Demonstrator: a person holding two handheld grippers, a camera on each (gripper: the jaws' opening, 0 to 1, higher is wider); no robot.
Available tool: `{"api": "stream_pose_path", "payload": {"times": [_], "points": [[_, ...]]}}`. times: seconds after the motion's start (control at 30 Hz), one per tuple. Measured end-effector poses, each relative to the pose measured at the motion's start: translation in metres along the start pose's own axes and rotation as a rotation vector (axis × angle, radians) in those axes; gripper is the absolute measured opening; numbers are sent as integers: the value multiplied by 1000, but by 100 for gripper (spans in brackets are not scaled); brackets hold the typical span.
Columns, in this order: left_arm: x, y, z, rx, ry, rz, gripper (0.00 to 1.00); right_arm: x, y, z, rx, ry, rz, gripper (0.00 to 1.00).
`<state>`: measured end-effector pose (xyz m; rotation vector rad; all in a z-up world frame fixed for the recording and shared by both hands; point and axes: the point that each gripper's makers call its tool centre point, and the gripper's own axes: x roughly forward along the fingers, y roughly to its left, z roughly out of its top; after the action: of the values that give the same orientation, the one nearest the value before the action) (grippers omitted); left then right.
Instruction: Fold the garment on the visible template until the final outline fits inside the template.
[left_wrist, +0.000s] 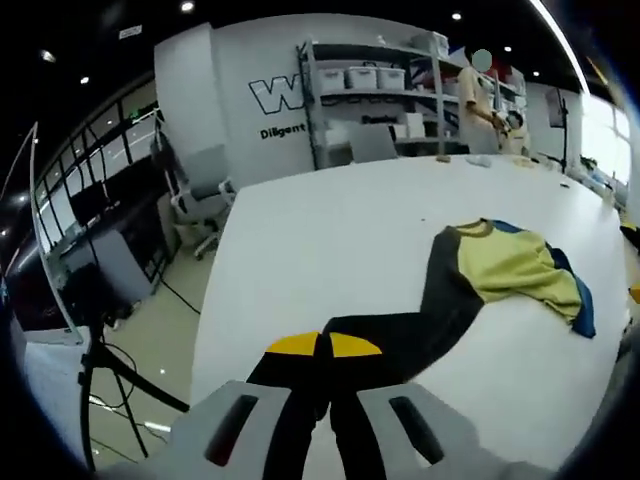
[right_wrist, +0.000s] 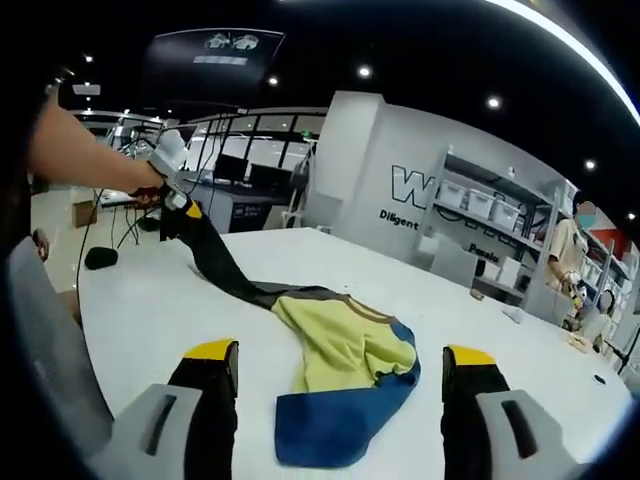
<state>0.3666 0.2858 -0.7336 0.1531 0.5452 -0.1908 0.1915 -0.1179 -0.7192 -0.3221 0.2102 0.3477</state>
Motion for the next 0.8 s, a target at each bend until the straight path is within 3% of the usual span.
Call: {"api": "stream_pose_path", "payload": {"times": [0.33, 0.53, 0.8], "points": [[36, 31, 1, -22, 33, 39, 0, 4, -2, -11, -3, 42, -1, 85], [55, 52, -9, -57, 66, 70, 0, 6, -1, -17, -4, 66, -1, 85], [67, 61, -22, -75, 100, 74, 0, 8, 4, -24, -7, 94, 11, 84]]}}
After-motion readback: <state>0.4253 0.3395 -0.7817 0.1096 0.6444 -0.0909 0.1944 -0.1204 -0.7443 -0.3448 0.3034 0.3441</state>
